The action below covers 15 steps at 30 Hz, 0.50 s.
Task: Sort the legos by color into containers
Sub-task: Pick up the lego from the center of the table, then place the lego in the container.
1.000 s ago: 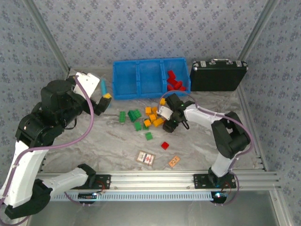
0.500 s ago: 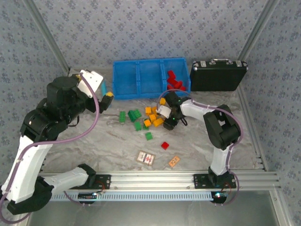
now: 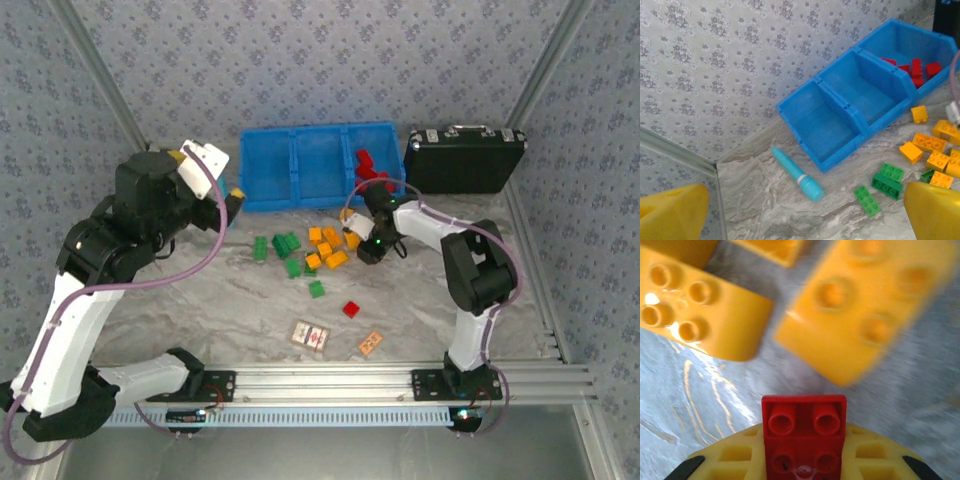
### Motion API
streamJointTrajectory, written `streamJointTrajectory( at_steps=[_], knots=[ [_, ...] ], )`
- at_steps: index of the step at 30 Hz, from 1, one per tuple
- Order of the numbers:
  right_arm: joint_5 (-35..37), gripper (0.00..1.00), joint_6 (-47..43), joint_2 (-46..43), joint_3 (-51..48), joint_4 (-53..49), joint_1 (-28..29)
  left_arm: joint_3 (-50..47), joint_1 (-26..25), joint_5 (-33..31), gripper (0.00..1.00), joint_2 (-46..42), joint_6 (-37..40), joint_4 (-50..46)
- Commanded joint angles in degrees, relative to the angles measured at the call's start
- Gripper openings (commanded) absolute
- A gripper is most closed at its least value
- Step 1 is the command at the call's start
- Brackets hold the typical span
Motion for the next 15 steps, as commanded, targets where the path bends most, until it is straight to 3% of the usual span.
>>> streamJointTrajectory(
  at_steps=[1,6,12,15],
  knots=[
    [0.32,0.16,1.67,-4.15,5.49,-0.32,-3.13,0.61,0.58,-3.13,1.0,0.83,1.78,1.35],
    [4.93,0.15,3.99,1.25,15.91,4.85,-6.84,-2.68,0.91,-2.76,1.0,0.29,4.42,4.37],
    [16.47,0.14,9.3,17.27,35.93,6.63,-7.64,-3.1,2.5,-3.03,1.0,2.25,4.93,4.6],
    [17.61,0.15,12.17,24.59,45.5,6.45,-7.81,-2.66,3.04,-2.6,1.0,3.26,5.06,4.6]
  ],
)
